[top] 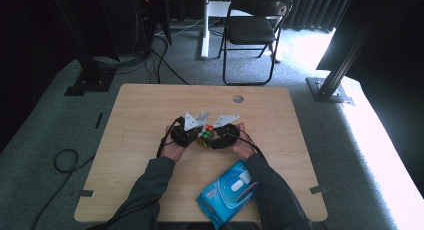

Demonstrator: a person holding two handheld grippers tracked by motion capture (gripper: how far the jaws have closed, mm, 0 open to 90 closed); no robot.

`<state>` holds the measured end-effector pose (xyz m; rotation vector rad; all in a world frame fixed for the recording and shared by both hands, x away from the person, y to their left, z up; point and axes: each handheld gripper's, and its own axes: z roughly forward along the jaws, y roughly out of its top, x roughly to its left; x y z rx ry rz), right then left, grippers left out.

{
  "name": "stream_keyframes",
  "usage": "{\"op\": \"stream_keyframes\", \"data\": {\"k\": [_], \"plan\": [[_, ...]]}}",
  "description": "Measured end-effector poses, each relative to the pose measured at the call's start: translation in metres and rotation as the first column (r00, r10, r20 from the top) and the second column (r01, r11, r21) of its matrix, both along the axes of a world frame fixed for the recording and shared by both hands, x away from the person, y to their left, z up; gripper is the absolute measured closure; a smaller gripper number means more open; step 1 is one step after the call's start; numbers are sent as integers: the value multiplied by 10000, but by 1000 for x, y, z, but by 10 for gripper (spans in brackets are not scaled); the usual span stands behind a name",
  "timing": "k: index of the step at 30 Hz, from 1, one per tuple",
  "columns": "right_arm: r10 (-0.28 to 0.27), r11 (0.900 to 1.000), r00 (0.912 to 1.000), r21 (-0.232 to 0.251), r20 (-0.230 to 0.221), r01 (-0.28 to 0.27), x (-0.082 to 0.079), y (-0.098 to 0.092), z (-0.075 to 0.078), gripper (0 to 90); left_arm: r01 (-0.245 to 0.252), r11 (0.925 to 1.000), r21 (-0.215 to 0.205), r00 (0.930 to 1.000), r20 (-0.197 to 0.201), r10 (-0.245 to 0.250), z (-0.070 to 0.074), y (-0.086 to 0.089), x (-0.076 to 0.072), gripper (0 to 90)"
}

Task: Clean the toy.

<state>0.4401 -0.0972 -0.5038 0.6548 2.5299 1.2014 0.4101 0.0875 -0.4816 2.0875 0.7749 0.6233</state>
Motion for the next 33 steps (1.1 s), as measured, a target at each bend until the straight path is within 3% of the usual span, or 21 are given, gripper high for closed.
{"op": "stream_keyframes", "data": {"k": [14,33], "plan": [[-12,10000,10000,-1,59,12,0,0,0,345,845,9963,-138,9964,-83,-846,1,-16,-8,865],[453,9990,9990,11,50,-453,-4,2,1,346,279,9996,-48,9996,-27,-279,1,-19,8,861]]}}
